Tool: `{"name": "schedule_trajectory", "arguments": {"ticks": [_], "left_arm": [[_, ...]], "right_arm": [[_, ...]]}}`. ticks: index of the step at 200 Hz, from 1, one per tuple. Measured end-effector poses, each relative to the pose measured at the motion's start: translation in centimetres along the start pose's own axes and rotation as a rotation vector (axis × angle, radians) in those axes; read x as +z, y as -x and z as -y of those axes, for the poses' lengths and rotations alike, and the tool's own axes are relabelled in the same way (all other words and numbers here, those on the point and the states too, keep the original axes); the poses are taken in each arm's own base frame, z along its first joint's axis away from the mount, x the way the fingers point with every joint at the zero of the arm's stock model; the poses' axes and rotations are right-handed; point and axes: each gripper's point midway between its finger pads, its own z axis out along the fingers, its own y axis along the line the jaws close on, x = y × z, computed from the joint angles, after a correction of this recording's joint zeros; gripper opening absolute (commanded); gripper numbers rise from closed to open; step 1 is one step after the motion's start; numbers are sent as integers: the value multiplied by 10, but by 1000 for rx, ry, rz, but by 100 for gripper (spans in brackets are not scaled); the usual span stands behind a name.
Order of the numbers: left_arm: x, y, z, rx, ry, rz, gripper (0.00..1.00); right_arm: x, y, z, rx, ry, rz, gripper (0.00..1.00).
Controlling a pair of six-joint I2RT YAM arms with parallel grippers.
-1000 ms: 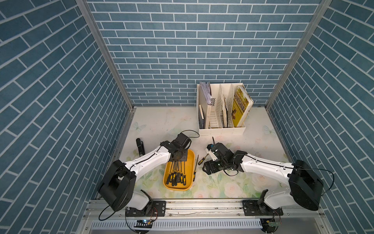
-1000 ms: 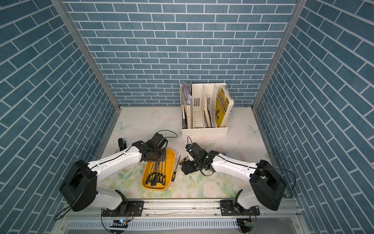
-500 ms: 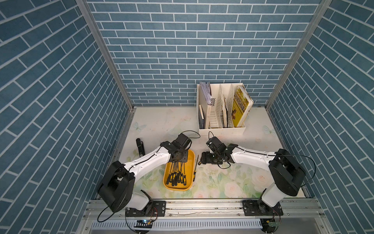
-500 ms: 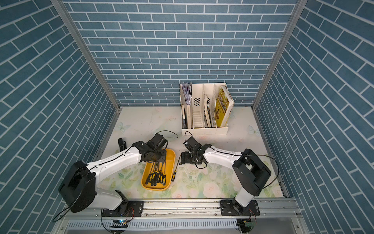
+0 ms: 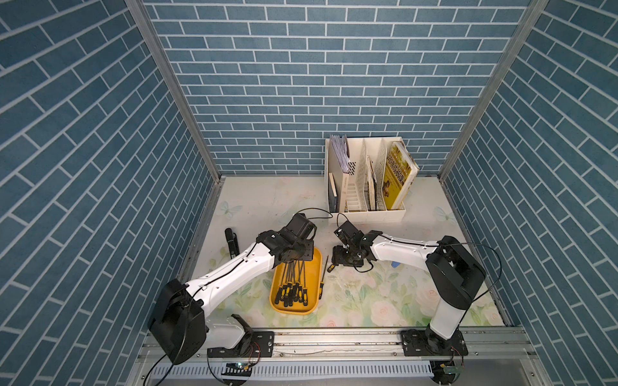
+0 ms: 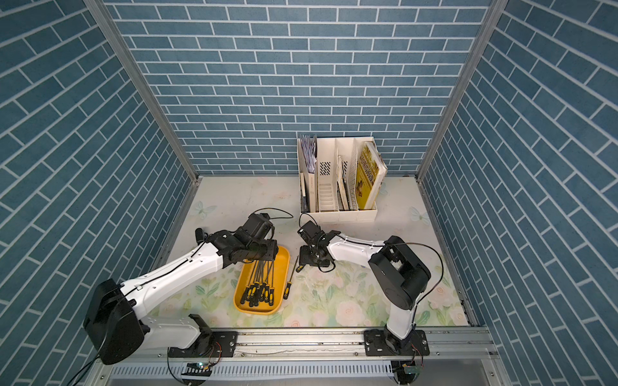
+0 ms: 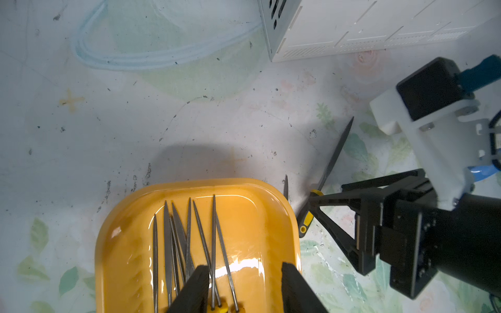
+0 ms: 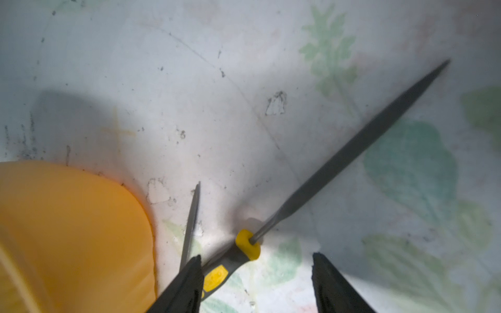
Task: Put the file tool into the storage box
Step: Pick up the file tool from the center of the board.
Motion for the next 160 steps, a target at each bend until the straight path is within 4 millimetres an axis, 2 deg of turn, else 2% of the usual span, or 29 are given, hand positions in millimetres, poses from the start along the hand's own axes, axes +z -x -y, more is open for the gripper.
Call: {"name": "schedule_trajectory", "arguments": {"ticks": [61,100,133,160], "left_arm": [[-3,1,0,-1,-5,9,48],[-4,1,0,-1,-6,10,48],[-3,-2,-2,0,-5,7,48],[-4,-3,-2,-1,-6,8,48]], "right_arm": [[7,6,8,-53,-112,-34,59],[3,2,30,-105,-220,-52,56],[-5,-2,48,-140,-311,-63,58],[-18,0,43,-140,-279,-39,63]]}}
